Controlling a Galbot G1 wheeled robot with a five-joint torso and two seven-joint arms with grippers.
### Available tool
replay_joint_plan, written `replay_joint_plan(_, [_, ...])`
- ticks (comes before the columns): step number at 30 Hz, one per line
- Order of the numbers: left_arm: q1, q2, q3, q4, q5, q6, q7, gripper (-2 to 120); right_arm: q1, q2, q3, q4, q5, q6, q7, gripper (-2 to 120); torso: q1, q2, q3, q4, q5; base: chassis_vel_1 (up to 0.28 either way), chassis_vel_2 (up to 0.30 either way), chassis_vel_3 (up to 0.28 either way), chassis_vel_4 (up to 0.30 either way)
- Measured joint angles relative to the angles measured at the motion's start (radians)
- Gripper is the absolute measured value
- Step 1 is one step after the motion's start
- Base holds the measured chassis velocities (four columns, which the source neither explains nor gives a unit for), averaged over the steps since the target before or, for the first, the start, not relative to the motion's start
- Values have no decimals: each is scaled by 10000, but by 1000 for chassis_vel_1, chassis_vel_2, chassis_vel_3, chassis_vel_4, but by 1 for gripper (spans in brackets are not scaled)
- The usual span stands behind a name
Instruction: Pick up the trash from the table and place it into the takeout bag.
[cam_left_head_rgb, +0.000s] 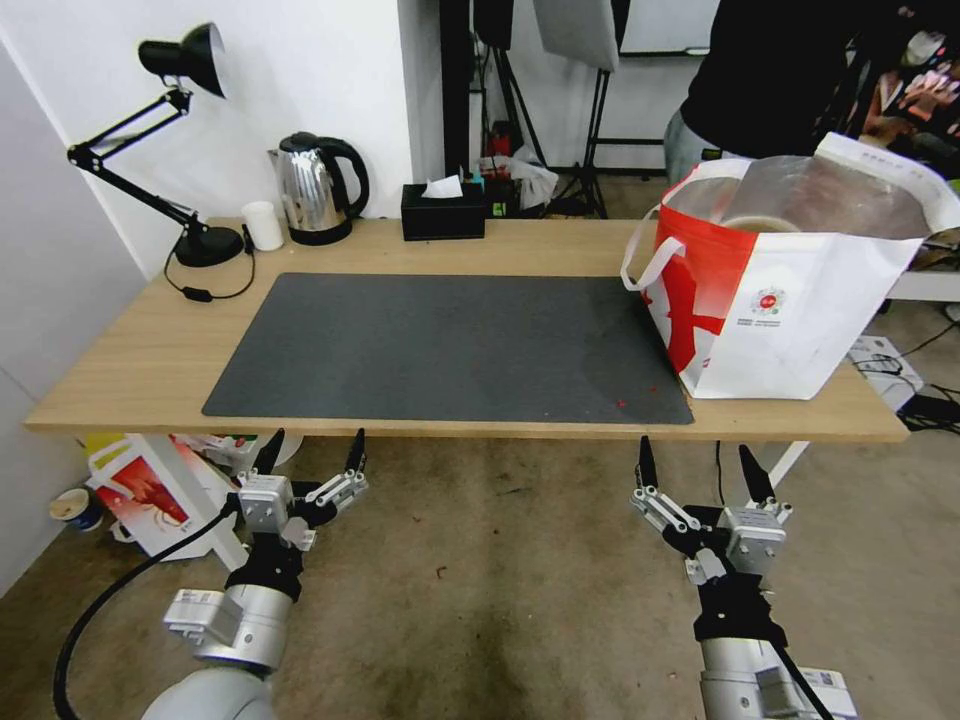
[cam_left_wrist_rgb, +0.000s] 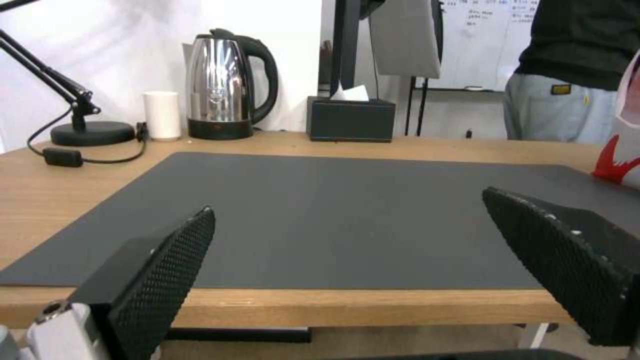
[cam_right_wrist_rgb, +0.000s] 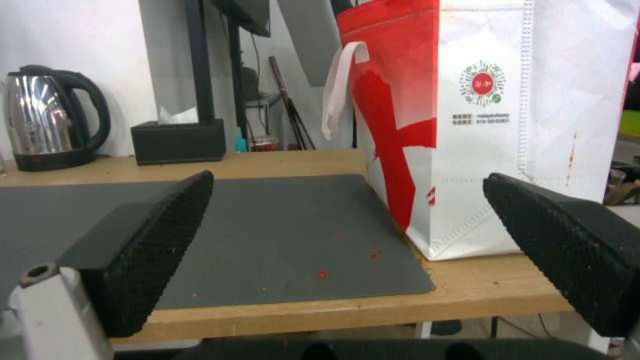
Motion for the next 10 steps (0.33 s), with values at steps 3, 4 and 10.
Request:
replay_joint_plan(3, [0, 0, 0, 0, 0, 0, 0, 100, 0, 0, 0, 0, 0, 0, 0, 100, 0, 0, 0, 0, 0, 0, 0, 0, 0])
replay_joint_plan(4, [0, 0, 0, 0, 1, 0, 0, 100, 0, 0, 0, 0, 0, 0, 0, 100, 0, -1, 0, 0, 0, 0, 0, 0, 0])
replay_joint_plan(10, [0, 0, 0, 0, 2, 0, 0, 100, 0, 1, 0, -1, 0, 0, 0, 100, 0, 0, 0, 0, 0, 0, 0, 0, 0])
